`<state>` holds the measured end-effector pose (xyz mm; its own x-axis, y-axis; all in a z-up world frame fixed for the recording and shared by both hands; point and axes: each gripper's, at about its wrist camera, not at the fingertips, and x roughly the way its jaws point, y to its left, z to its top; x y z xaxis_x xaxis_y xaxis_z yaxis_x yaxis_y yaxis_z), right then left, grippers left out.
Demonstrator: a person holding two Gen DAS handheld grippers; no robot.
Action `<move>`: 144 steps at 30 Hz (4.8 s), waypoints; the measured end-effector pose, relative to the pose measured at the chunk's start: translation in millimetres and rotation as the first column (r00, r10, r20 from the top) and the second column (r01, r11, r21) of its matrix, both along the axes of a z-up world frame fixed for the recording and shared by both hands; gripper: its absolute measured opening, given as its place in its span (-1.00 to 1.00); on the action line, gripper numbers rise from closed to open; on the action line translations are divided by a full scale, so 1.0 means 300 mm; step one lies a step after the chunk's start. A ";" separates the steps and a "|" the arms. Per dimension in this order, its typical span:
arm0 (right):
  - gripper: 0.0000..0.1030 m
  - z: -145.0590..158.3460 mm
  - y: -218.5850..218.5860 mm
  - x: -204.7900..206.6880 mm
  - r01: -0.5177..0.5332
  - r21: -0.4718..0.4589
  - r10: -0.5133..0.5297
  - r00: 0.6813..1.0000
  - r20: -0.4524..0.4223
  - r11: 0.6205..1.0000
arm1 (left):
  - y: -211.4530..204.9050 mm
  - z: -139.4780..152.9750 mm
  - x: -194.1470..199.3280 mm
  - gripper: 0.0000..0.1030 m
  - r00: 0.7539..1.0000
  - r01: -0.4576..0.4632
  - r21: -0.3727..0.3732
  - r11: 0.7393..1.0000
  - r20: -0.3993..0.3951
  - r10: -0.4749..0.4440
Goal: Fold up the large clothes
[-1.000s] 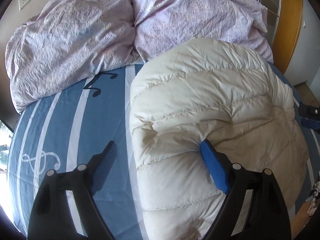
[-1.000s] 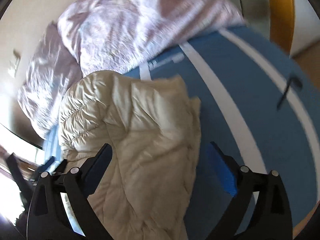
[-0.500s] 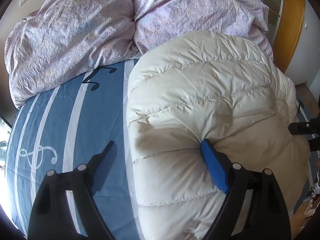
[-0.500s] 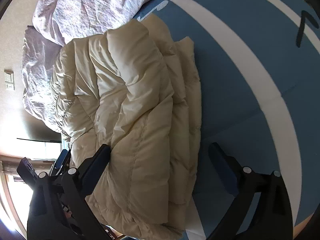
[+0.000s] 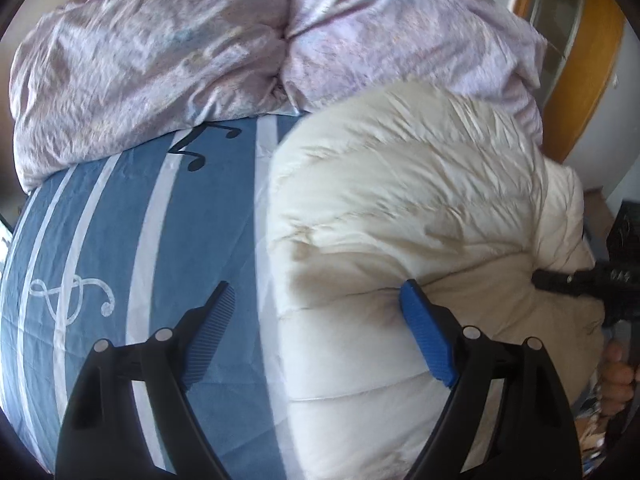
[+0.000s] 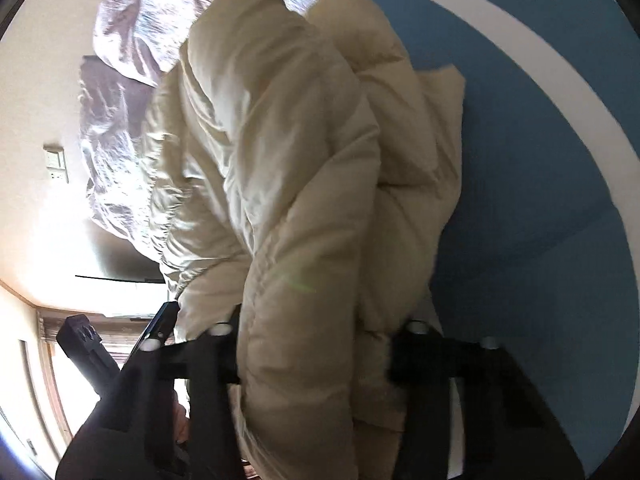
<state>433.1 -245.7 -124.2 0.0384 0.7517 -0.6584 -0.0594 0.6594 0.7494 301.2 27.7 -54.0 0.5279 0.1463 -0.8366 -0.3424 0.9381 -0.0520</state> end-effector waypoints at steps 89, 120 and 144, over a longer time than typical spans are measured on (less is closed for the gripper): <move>0.37 0.382 0.571 0.229 -0.062 -0.232 0.167 0.869 0.465 0.971 | 0.733 0.134 0.008 0.52 0.967 -0.234 0.027 0.972 0.108 0.230; 0.05 0.127 0.889 0.181 -0.028 -0.451 0.293 0.795 0.530 0.892 | 0.665 -0.013 0.255 0.68 0.990 -0.142 0.089 0.986 0.023 0.141; 0.11 0.037 0.902 0.194 -0.014 -0.406 0.274 0.759 0.590 0.914 | 0.716 -0.103 0.251 0.87 0.980 -0.190 0.041 0.981 0.065 0.187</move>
